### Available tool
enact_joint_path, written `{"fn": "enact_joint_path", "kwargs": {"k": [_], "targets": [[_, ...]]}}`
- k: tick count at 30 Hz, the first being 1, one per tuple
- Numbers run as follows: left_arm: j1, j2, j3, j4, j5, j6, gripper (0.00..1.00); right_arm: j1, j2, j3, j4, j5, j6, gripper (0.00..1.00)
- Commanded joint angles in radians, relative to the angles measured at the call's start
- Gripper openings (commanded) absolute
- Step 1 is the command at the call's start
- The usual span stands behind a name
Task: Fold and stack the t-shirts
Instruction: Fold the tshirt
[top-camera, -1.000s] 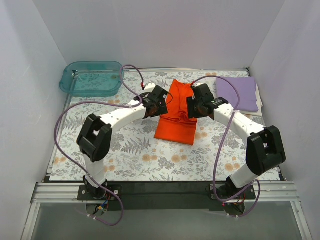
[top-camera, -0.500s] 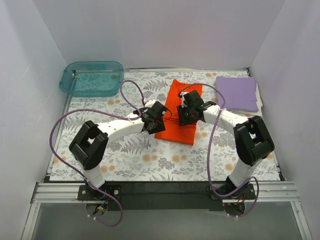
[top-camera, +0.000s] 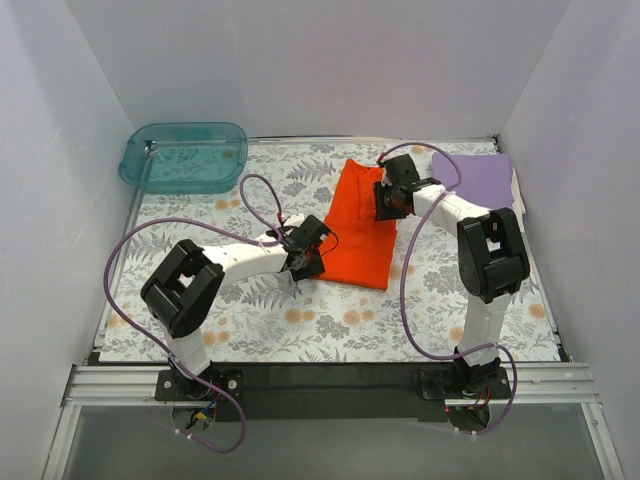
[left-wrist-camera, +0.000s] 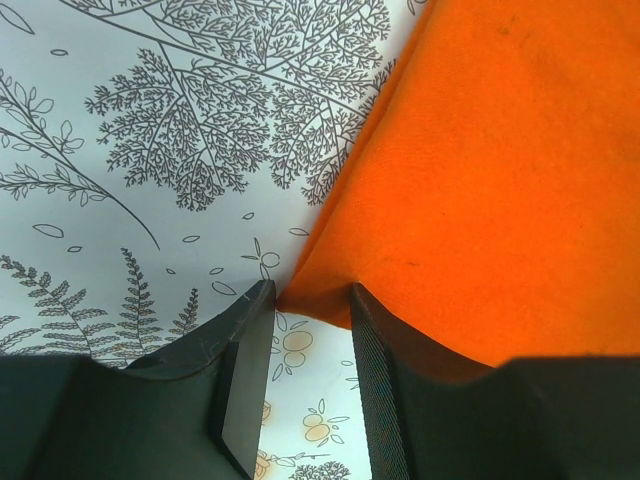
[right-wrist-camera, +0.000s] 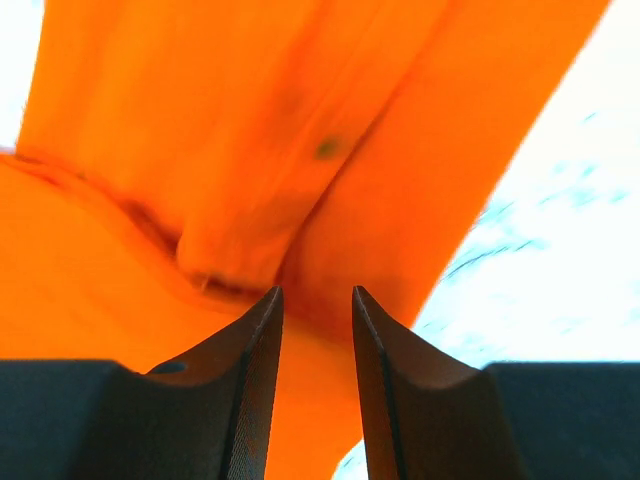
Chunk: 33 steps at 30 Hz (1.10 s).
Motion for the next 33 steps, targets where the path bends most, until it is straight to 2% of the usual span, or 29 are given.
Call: {"fn": "enact_joint_path", "kwargs": {"k": [1,4,9,12,19,24,30,33], "targets": [[0.001,-0.005,-0.046,-0.002,0.020,-0.026,0.35,-0.023,0.002,0.091,0.038,-0.031,0.017,0.34],[0.001,-0.017,-0.059,0.000,0.025,-0.032,0.35,-0.019,-0.038,0.085,0.059,-0.160,0.026,0.34],[0.001,-0.034,-0.052,-0.013,0.006,-0.038,0.35,-0.013,-0.153,-0.047,0.123,-0.329,0.066,0.34],[0.001,-0.075,-0.040,-0.028,-0.023,-0.055,0.36,-0.022,-0.219,-0.122,0.174,-0.368,0.097,0.35],[0.001,-0.155,0.017,-0.023,-0.084,-0.035,0.39,-0.155,-0.262,-0.343,0.320,-0.591,0.170,0.31],[0.002,-0.169,0.041,0.019,-0.074,0.024,0.39,-0.227,-0.245,-0.382,0.381,-0.696,0.198,0.28],[0.008,-0.137,-0.005,0.139,0.055,0.100,0.31,-0.217,-0.290,-0.479,0.467,-0.852,0.288,0.26],[0.013,-0.131,-0.028,0.171,0.068,0.117,0.25,-0.168,-0.298,-0.516,0.467,-0.921,0.281,0.23]]}}
